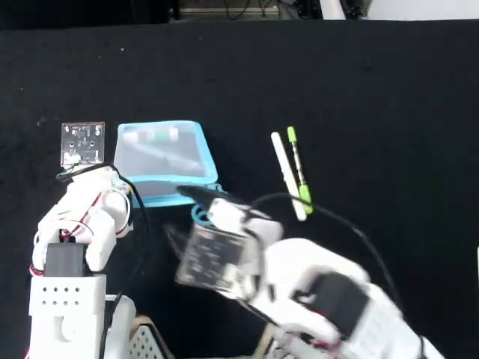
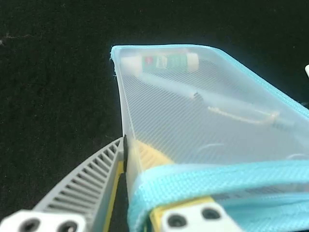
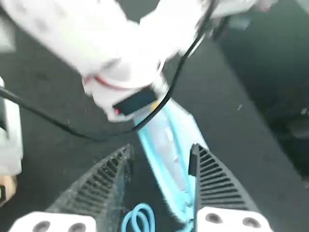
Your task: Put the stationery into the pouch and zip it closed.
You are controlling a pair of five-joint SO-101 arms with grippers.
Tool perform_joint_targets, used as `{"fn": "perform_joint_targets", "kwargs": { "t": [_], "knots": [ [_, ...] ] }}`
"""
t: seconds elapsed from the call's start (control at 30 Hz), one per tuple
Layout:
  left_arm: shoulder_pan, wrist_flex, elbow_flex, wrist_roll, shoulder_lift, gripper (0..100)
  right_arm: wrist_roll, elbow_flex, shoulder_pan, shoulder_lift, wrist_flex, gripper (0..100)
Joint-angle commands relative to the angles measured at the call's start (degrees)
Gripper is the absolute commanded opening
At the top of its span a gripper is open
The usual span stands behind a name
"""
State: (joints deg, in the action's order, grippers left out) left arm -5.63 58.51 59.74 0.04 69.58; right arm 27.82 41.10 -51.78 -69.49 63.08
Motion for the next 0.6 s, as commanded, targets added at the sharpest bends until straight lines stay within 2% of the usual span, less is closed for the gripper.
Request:
{"fn": "perform_joint_targets", "kwargs": {
  "t": [0.0,0.1,0.23,0.4,0.57],
  "knots": [
    [0.22,-0.97,-0.92,0.7,0.62,3,0.0,-7.78,12.92,-3.3,5.8,16.9],
    [0.22,-0.97,-0.92,0.7,0.62,3,-0.18,-5.14,26.46,-2.15,5.89,16.7],
    [0.22,-0.97,-0.92,0.7,0.62,3,-0.44,3.47,38.15,4.26,2.2,16.7],
    [0.22,-0.97,-0.92,0.7,0.62,3,-8.7,10.51,46.24,18.86,-10.37,16.6],
    [0.22,-0.97,-0.84,0.7,0.53,3,-14.33,7.16,48.53,38.55,-19.25,16.6]
  ]
}}
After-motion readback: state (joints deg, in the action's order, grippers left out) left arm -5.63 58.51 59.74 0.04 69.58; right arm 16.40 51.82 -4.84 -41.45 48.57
